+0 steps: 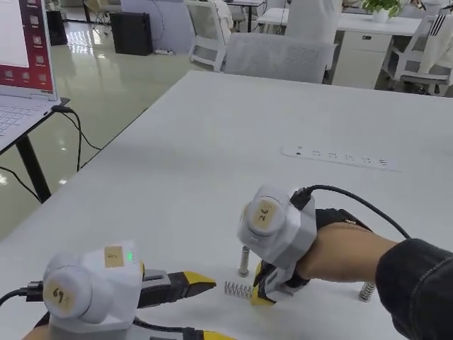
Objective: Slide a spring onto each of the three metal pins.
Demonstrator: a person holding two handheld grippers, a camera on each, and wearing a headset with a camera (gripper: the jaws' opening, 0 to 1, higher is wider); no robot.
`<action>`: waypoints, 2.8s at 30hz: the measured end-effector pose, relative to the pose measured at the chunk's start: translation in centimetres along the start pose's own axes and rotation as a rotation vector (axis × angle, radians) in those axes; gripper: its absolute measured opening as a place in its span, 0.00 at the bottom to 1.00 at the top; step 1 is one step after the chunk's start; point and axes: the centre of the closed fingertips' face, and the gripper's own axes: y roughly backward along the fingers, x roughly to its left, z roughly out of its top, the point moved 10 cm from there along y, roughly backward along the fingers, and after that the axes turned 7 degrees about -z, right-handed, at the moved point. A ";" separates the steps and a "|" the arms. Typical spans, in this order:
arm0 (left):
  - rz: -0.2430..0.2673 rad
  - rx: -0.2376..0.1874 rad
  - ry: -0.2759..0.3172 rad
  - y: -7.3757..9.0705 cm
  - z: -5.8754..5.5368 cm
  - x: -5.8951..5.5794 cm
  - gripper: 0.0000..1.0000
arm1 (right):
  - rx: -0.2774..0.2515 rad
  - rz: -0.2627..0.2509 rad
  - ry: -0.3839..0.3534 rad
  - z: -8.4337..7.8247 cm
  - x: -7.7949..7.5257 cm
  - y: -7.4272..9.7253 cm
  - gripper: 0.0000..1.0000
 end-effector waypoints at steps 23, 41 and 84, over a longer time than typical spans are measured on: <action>0.001 0.004 -0.014 -0.2 0.4 0.1 0.40 | -0.013 0.056 0.024 -0.3 1.9 4.2 0.08; -0.079 0.008 -0.084 -0.7 1.6 -0.7 0.15 | -0.031 0.098 0.126 1.0 4.0 7.5 0.08; -0.111 0.019 -0.119 -0.8 2.0 -1.1 0.02 | -0.161 0.049 0.214 4.8 5.0 10.8 0.08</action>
